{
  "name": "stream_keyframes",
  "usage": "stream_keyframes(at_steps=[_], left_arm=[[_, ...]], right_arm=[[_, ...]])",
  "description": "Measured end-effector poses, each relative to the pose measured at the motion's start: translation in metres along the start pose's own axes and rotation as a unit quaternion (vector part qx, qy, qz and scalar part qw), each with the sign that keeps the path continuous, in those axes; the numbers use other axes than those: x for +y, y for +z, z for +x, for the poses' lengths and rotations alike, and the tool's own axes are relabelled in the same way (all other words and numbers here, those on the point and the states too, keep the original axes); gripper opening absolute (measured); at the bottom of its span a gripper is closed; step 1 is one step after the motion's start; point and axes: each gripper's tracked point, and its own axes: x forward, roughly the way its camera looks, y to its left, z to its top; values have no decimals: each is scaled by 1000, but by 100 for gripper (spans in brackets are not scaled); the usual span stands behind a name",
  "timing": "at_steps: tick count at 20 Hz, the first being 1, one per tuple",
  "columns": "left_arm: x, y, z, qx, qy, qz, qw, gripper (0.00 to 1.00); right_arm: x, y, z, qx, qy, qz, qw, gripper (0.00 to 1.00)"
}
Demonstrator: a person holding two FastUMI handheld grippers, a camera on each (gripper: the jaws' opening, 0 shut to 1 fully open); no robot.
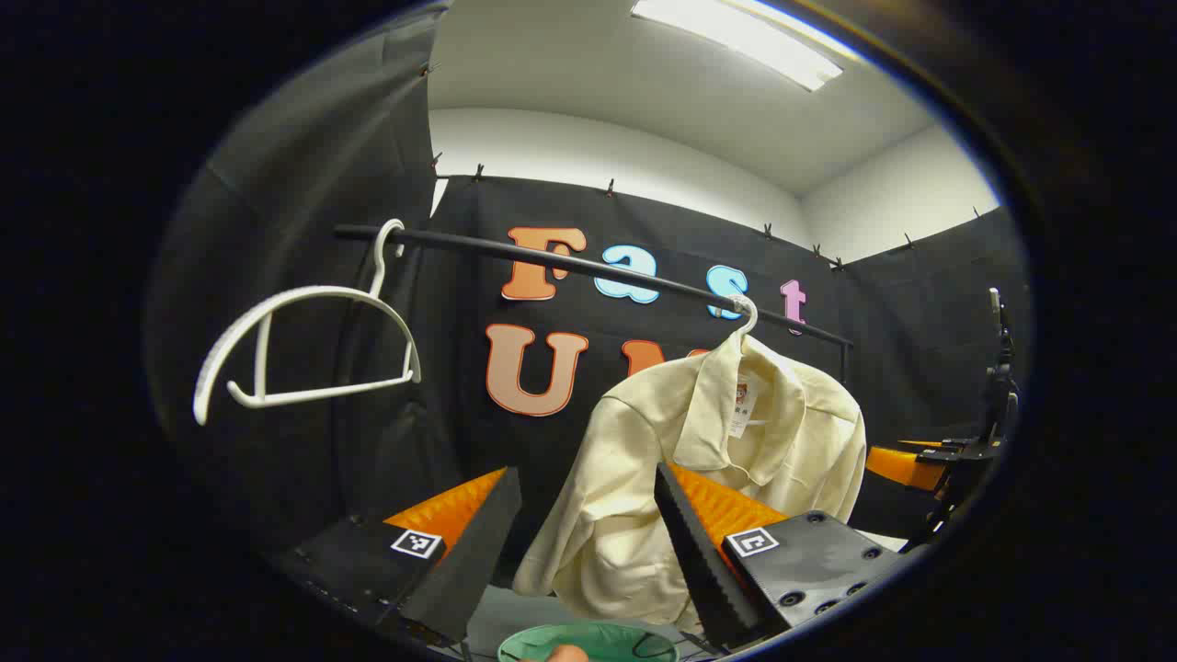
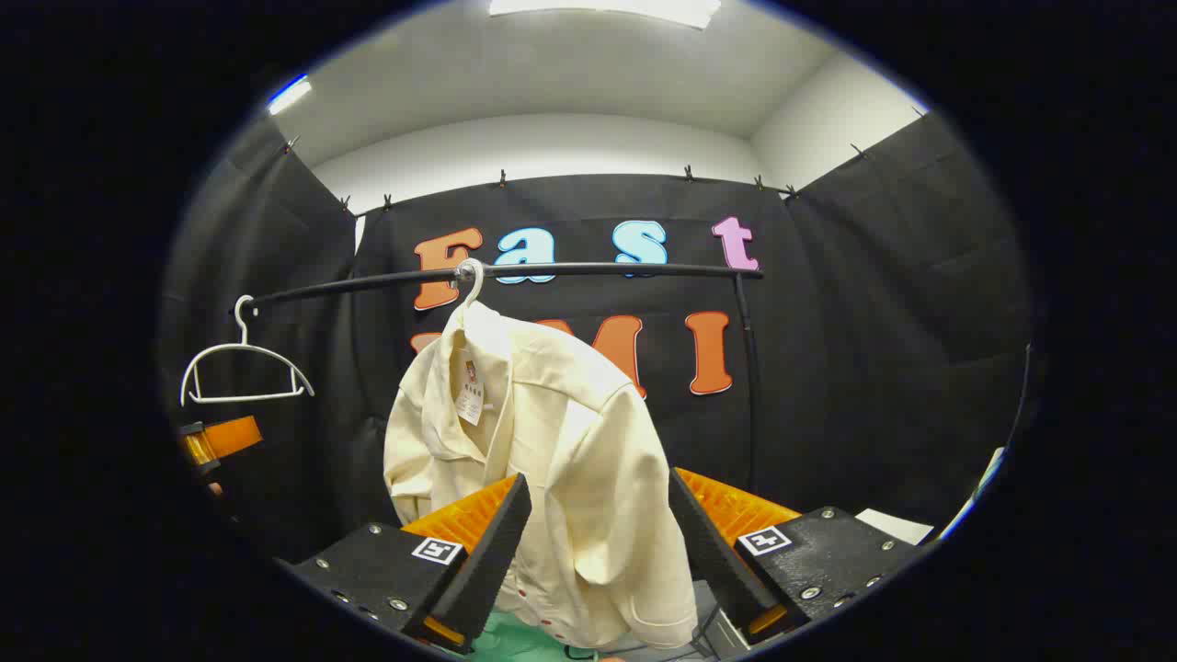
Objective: Grasp the clothes on the hanger with both hands and then place them into the laundry hamper below.
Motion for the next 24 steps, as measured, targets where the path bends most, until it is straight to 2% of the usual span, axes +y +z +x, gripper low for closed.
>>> stream_keyframes(at_steps=[4, 5, 6, 11, 12, 13, 15, 16, 23, 24], left_arm=[[1, 10, 1, -16, 13, 39, 999, 97], [-2, 11, 2, -17, 9, 37, 999, 100], [-6, 12, 1, -17, 5, 34, 999, 96], [-6, 16, -1, -21, 6, 39, 999, 96], [-2, 16, -1, -20, 14, 42, 999, 100], [2, 15, -1, -19, 21, 47, 998, 96], [4, 15, -1, -17, 24, 48, 998, 100], [4, 13, 0, -16, 22, 44, 999, 96], [7, 2, 8, -3, 19, 36, 999, 96], [9, 1, 9, -2, 20, 36, 999, 93]], right_arm=[[0, 6, -11, -3, 4, 12, 1000, 93], [-1, 9, -13, -5, 3, 14, 1000, 93], [-2, 11, -16, -6, 3, 15, 1000, 93], [6, 16, -17, -15, 6, 12, 1000, 93], [8, 14, -18, -14, 7, 12, 1000, 93], [9, 13, -17, -12, 9, 14, 1000, 93], [12, 6, -15, -5, 11, 15, 1000, 93], [12, 3, -13, 0, 11, 13, 1000, 93], [30, -33, 11, 35, 18, 13, 999, 93], [33, -39, 16, 39, 19, 10, 999, 93]])
